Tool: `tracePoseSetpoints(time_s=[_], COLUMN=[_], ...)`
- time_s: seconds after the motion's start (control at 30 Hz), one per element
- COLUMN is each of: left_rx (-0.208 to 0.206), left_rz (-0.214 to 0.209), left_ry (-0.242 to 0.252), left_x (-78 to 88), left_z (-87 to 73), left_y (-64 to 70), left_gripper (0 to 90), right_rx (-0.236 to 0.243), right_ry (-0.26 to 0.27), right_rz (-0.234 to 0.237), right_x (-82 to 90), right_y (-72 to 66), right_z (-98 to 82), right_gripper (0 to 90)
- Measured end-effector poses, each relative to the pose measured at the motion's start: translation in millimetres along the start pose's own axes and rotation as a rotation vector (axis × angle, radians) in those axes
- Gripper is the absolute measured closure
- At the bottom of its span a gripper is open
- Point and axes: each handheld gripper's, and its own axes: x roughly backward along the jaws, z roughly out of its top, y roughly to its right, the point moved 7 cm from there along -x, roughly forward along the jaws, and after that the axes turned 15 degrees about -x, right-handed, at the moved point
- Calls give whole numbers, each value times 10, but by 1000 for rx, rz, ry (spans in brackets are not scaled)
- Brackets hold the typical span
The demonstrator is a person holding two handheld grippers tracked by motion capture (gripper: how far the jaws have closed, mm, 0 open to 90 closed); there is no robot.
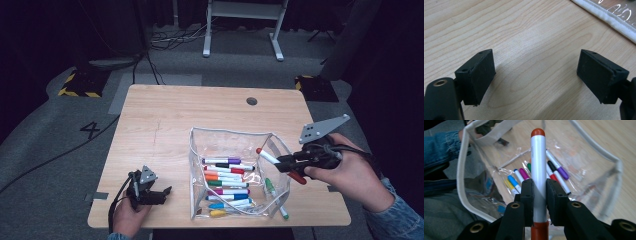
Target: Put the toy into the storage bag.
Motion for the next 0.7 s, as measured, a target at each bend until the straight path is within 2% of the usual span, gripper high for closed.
tracePoseSetpoints(time_s=[0.13,0.33,0.5,0.7], left_rx=[0,1,0,0], left_rz=[0,0,0,0], left_ry=[0,0,0,0], left_x=[0,0,0,0], left_z=[0,0,0,0], left_y=[0,1,0,0], left_gripper=[152,151,152,152], right_rx=[64,145,184,213], right_ry=[-37,-84,-119,-180], right_rz=[37,69,95,103], right_x=[-155,-360,-497,-689], right_y=[-174,-358,-479,-553], right_z=[63,135,173,170], right_gripper=[766,766,766,765])
